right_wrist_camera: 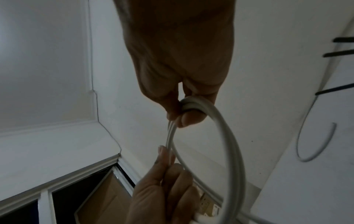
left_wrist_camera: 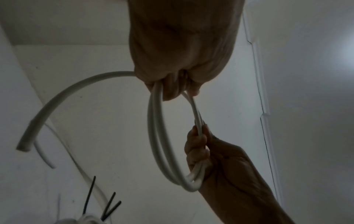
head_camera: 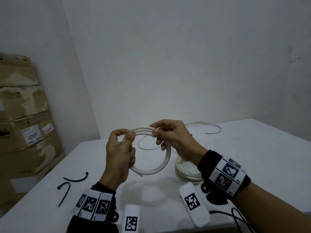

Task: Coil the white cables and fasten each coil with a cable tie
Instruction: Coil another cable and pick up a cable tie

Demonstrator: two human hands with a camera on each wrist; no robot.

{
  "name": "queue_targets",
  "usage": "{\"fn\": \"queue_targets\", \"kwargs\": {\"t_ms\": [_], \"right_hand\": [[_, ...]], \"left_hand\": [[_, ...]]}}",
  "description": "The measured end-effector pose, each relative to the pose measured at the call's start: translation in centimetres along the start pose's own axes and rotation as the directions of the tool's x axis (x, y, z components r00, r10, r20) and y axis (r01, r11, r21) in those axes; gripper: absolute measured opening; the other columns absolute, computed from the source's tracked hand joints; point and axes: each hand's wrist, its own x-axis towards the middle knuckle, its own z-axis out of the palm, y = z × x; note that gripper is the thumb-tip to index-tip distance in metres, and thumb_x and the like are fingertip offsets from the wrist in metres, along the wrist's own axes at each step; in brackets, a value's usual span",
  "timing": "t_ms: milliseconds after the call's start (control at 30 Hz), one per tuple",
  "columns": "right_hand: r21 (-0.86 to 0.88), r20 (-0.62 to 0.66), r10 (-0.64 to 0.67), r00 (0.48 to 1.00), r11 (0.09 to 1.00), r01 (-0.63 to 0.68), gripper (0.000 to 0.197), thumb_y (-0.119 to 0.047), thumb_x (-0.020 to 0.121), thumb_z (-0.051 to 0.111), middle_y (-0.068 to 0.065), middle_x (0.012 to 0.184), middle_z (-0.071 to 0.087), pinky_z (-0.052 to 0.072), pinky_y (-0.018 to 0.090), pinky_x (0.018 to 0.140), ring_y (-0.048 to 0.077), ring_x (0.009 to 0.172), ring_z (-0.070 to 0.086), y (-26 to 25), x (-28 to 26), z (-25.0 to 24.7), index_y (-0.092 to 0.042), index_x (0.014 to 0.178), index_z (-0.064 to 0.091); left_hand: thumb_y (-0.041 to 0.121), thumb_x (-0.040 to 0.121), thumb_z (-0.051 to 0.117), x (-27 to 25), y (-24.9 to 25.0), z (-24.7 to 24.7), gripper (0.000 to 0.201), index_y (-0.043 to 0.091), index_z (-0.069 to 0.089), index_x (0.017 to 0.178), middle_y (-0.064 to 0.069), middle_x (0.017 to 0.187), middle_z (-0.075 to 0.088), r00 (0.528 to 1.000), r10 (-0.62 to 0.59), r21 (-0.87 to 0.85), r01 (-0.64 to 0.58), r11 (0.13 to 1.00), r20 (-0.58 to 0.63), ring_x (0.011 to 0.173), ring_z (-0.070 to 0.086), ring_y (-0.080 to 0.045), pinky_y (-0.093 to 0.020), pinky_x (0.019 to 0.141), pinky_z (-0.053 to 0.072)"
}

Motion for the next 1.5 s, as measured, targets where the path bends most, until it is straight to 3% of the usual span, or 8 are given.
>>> {"fn": "queue_targets", "kwargs": {"t_ms": [333,467,667,833,900,1167,1333,1500], "right_hand": [[-0.003,0.011,-0.019,1.000,1.000,0.019,0.004,0.001,0.089,0.060,0.012,0.073,0.068,0.042,0.021,0.045,0.012,0.050,0.054,1.0,0.1,-1.2,-0.002,0.089,0.063],[-0.069,-0.058,-0.039,0.998,0.997,0.035,0.008,0.001,0.088,0.059,0.009,0.069,0.065,0.039,0.023,0.047,0.011,0.049,0.051,1.3,0.5,-1.1,-0.005,0.084,0.062],[-0.036,-0.072,-0.038,0.997,0.999,0.036,0.004,0.003,0.088,0.059,0.011,0.069,0.064,0.038,0.019,0.046,0.010,0.049,0.050,1.5,1.4,-1.8,0.001,0.090,0.062],[-0.017,-0.053,-0.069,0.996,0.998,0.068,0.006,0.006,0.087,0.059,0.014,0.070,0.063,0.039,0.016,0.046,0.012,0.051,0.050,1.4,2.1,-1.9,0.001,0.089,0.062],[-0.014,-0.044,-0.073,0.996,0.997,0.072,0.009,0.004,0.088,0.059,0.012,0.070,0.065,0.039,0.019,0.047,0.013,0.051,0.052,1.6,2.4,-2.0,-0.004,0.086,0.063],[-0.408,-0.072,-0.168,0.983,0.904,0.125,0.039,-0.025,0.087,0.066,-0.001,0.097,0.065,0.048,0.013,0.069,0.012,0.081,0.063,2.7,1.8,-2.0,-0.023,0.124,0.055],[-0.325,-0.313,-0.187,0.931,0.942,0.080,0.013,-0.022,0.087,0.063,0.002,0.063,0.061,0.044,0.025,0.047,0.011,0.051,0.052,3.3,-1.3,-2.0,-0.018,0.078,0.056],[-0.079,-0.221,0.119,0.968,0.987,-0.139,0.011,-0.016,0.088,0.061,0.011,0.070,0.065,0.044,0.026,0.037,0.018,0.052,0.060,5.5,-4.6,-0.1,-0.008,0.084,0.055]], "left_hand": [[0.032,0.094,0.055,0.1,-1.4,1.0,0.014,0.020,0.062,0.094,0.001,0.049,0.039,0.988,0.152,0.299,-0.140,0.944,-0.016,0.042,0.032,-0.014,-0.024,0.040,0.031],[0.039,0.096,0.049,0.1,-1.4,1.4,0.022,0.021,0.061,0.092,0.002,0.056,0.047,0.959,0.281,0.592,-0.252,0.766,0.044,0.052,0.043,-0.018,-0.037,0.053,0.045],[0.030,0.096,0.052,1.3,-1.5,1.4,0.027,0.008,0.069,0.094,-0.008,0.088,0.044,0.879,0.459,0.790,-0.373,0.486,0.132,0.077,0.045,-0.018,-0.018,0.065,0.028],[0.029,0.100,0.044,1.4,-1.3,1.9,0.027,0.006,0.053,0.089,0.000,0.063,0.055,0.983,0.111,0.396,-0.161,0.904,0.147,0.055,0.054,-0.020,-0.029,0.052,0.049],[0.028,0.101,0.043,1.3,-1.2,2.2,0.025,0.008,0.053,0.090,0.004,0.049,0.040,0.992,0.019,0.241,-0.048,0.969,0.122,0.042,0.036,-0.014,-0.024,0.039,0.037],[0.020,0.100,0.049,2.4,-1.2,2.8,0.019,0.012,0.066,0.100,0.008,0.044,0.030,0.998,0.026,0.003,-0.026,1.000,-0.051,0.034,0.022,-0.005,-0.013,0.036,0.020],[0.020,0.100,0.049,3.8,-0.3,1.7,0.019,0.018,0.064,0.089,0.010,0.039,0.029,0.968,-0.018,-0.194,-0.032,0.980,-0.251,0.032,0.022,-0.004,-0.012,0.035,0.019],[0.022,0.100,0.049,4.2,-0.2,1.4,0.020,0.020,0.059,0.083,0.010,0.039,0.025,0.945,-0.110,-0.318,0.007,0.948,-0.308,0.031,0.021,-0.004,-0.012,0.033,0.020]]}}
